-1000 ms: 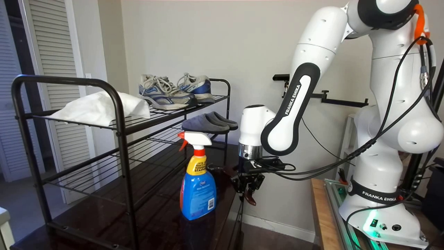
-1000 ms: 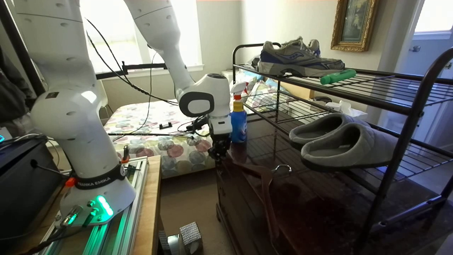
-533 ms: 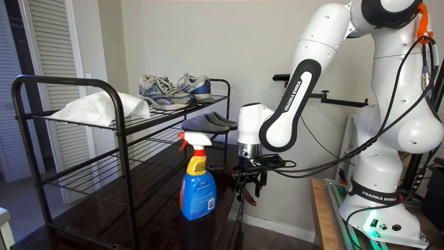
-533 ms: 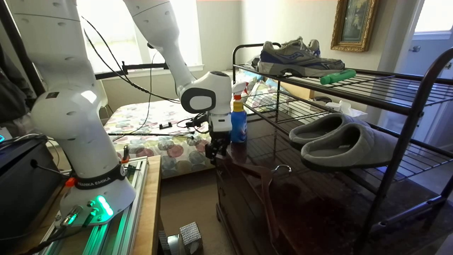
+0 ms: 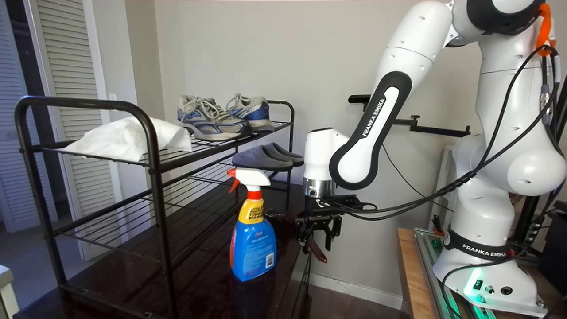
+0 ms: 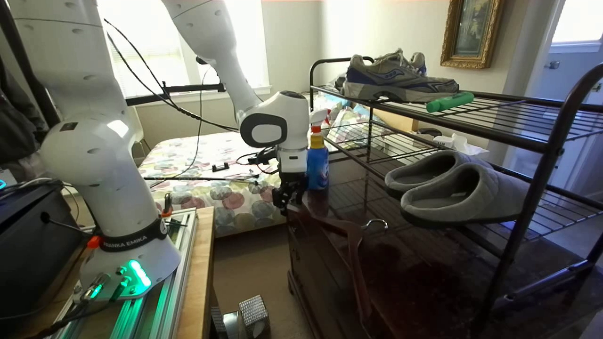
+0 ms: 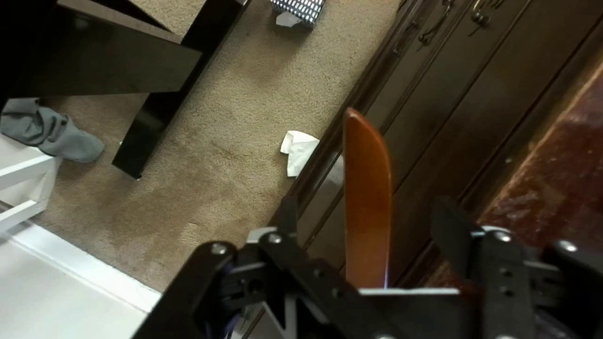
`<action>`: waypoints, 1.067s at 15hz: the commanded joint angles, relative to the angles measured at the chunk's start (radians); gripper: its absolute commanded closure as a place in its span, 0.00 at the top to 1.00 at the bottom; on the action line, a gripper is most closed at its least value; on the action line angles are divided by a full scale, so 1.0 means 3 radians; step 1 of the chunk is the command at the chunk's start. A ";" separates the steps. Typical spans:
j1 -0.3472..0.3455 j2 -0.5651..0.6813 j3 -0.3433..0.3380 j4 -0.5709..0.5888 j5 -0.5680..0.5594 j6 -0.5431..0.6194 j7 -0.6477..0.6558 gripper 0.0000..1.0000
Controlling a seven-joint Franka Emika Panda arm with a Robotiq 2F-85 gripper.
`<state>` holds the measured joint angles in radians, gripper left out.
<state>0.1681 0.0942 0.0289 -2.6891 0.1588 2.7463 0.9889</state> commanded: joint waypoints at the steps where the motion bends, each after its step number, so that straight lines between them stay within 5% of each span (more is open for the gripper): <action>1: -0.0065 0.0039 0.0060 0.0024 0.0172 0.0006 0.0098 0.44; 7: -0.0082 0.0060 0.0066 0.0036 0.0265 0.0018 0.0143 0.03; 16: -0.0097 -0.0394 -0.0066 -0.0312 -0.0167 0.0297 0.0580 0.07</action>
<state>0.1455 0.0774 0.0210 -2.7013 0.1885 2.7754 1.0604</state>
